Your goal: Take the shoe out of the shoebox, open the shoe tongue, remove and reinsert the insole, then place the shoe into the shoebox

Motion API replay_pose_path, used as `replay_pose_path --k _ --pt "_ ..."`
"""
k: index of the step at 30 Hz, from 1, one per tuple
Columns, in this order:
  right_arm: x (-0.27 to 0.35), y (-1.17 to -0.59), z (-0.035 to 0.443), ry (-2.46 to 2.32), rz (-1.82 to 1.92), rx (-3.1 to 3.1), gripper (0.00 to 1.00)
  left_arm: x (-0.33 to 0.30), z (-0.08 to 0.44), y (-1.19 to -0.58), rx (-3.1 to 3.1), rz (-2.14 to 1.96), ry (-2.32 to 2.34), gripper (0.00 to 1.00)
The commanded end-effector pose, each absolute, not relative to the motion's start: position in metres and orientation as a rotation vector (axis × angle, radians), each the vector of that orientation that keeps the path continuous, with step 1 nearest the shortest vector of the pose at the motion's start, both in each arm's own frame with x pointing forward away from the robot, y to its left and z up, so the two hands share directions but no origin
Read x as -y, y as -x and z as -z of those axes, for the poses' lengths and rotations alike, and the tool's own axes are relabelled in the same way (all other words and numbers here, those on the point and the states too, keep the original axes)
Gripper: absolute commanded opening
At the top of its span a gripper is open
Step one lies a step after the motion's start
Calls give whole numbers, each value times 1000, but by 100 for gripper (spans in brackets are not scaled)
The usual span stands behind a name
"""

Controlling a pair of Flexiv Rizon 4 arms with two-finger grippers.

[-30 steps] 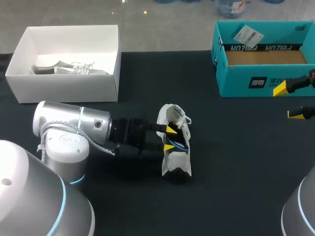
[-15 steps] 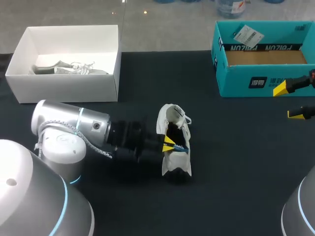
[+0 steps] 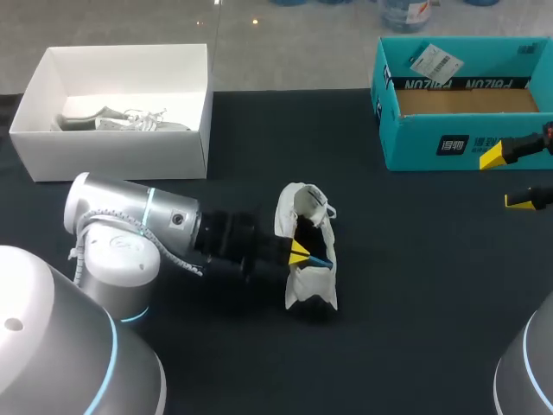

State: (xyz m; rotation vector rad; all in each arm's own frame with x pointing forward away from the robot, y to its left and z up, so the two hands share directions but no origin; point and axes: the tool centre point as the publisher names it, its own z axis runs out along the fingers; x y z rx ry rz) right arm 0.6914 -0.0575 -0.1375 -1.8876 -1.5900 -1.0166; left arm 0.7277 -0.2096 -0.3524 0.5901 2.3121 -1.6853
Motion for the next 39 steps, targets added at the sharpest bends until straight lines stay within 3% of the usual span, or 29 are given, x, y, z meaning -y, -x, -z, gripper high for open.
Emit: replay_pose_path --k 1,5,6,10,13,17,21,23,25,32,39 --pt "57 -692 138 1890 1013 1590 100 209 350 -725 -2333 1678 -613 0" --pt "57 -692 138 1890 1013 1590 100 205 346 -722 -2335 1677 -626 0" --pt "57 -692 138 1890 1013 1590 100 204 344 -721 -2329 1678 -628 22" --pt "57 -692 138 1890 1013 1590 100 200 334 -722 -2302 1685 -626 67" --pt "57 -692 138 1890 1013 1590 100 200 329 -724 -2288 1684 -631 64" --pt "57 -692 138 1890 1013 1590 100 202 327 -724 -2279 1689 -633 50" --pt "57 -692 138 1890 1013 1590 100 206 334 -723 -2298 1682 -643 42" --pt "57 -692 138 1890 1013 1590 100 207 333 -721 -2300 1685 -652 29" --pt "57 -692 138 1890 1013 1590 100 206 329 -721 -2300 1680 -676 0" --pt "57 -692 138 1890 1013 1590 100 199 312 -731 -2330 1642 -879 0" --pt "57 -692 138 1890 1013 1590 100 190 297 -735 -2466 1409 -1404 0"
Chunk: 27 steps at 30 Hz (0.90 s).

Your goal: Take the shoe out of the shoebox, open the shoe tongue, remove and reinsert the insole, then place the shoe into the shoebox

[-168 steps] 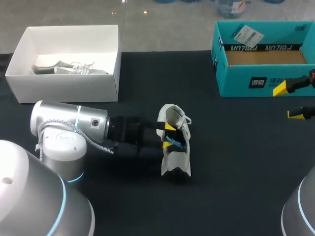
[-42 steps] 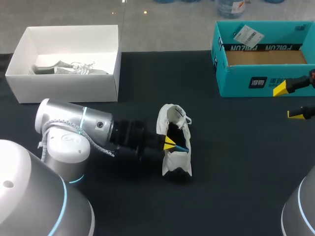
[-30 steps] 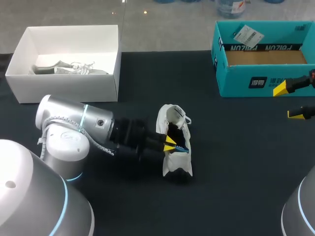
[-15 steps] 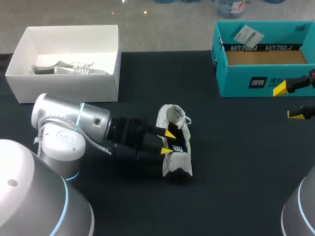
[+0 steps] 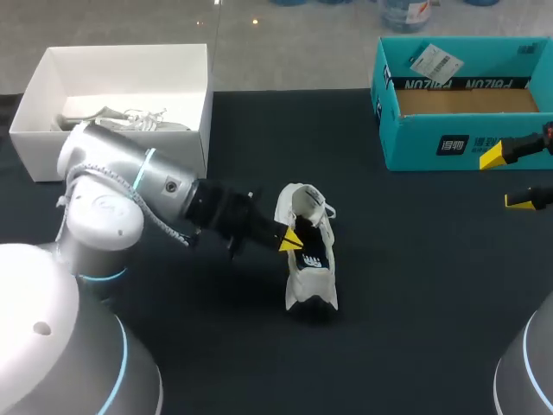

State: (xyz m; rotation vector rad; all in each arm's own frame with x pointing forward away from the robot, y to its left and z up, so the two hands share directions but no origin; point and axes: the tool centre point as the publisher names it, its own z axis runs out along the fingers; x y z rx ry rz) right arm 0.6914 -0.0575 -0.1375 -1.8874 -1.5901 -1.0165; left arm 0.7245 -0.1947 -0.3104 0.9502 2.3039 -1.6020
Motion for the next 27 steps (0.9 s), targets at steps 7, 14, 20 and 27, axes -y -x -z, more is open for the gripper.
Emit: replay_pose_path --k 7,14,20,27 --pt "57 -692 138 1890 1013 1590 100 193 285 -736 -2486 1253 -1592 0" --pt "57 -692 138 1890 1013 1590 100 190 288 -739 -2516 1077 -1745 0" --pt "57 -692 138 1890 1013 1590 100 189 287 -745 -2555 1045 -1809 0" --pt "57 -692 138 1890 1013 1590 100 184 295 -741 -2610 1017 -1818 0"
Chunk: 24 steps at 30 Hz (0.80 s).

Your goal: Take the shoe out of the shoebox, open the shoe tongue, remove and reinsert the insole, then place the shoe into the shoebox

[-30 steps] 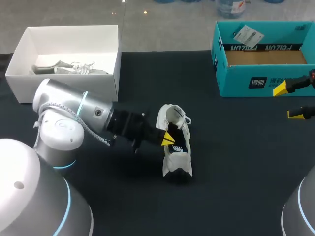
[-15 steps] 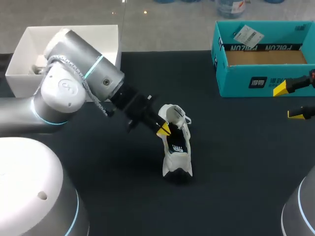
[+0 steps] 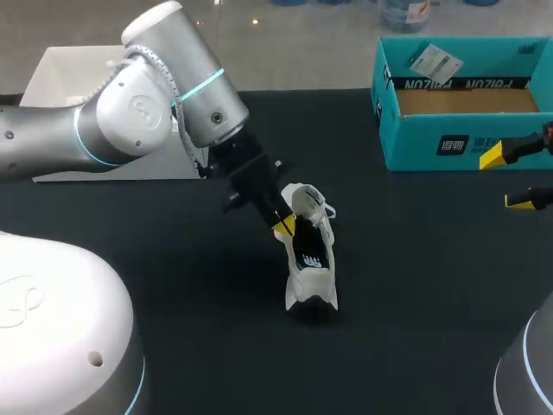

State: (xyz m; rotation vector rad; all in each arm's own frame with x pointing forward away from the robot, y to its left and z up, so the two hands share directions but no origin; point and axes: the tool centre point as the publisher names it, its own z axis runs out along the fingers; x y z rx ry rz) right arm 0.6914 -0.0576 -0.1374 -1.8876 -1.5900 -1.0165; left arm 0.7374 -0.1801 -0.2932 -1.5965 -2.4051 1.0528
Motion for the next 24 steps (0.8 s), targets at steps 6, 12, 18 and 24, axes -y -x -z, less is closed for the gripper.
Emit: replay_pose_path --k 6,12,18,24 --pt "57 -692 138 1890 1013 1590 100 184 295 -741 2301 -897 1603 0" --pt "57 -692 138 1890 1013 1590 100 185 298 -742 2286 -879 1645 0" --pt "57 -692 138 1890 1013 1590 100 197 305 -746 2143 -940 1755 0" --pt "57 -692 138 1890 1013 1590 100 208 315 -737 2094 -892 1787 0"
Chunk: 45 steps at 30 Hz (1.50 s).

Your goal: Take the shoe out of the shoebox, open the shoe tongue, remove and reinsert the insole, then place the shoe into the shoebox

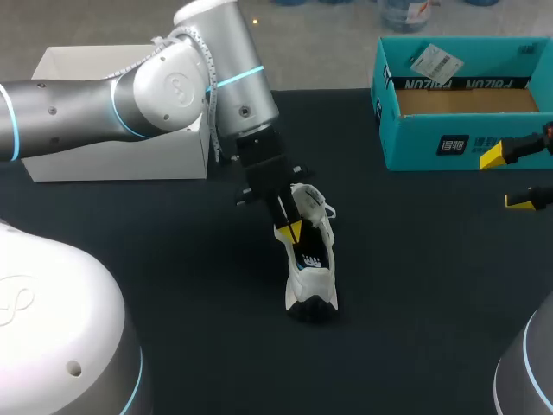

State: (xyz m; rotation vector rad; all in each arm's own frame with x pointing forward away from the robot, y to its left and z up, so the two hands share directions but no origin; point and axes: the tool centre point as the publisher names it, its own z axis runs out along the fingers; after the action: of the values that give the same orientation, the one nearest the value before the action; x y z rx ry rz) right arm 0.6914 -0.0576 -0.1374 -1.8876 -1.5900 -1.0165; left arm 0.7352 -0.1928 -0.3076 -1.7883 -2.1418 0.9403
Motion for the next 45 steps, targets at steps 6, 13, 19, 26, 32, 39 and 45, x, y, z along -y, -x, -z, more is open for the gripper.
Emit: replay_pose_path --k 6,13,19,26,32,39,45 --pt "57 -692 138 1890 1013 1590 100 220 321 -727 2060 -862 1828 0" --pt "57 -692 138 1890 1013 1590 100 220 333 -728 2006 -773 1930 0" --pt "57 -692 138 1890 1013 1590 100 216 352 -729 1978 -687 1975 0" --pt "57 -692 138 1890 1013 1590 100 214 369 -722 1969 -668 1957 0" --pt "57 -692 138 1890 1013 1590 100 213 380 -722 1989 -667 1931 0" --pt "57 -692 138 1890 1013 1590 100 213 364 -725 2049 -595 2008 0" --pt "57 -692 138 1890 1013 1590 100 217 356 -726 2064 -599 2063 0"
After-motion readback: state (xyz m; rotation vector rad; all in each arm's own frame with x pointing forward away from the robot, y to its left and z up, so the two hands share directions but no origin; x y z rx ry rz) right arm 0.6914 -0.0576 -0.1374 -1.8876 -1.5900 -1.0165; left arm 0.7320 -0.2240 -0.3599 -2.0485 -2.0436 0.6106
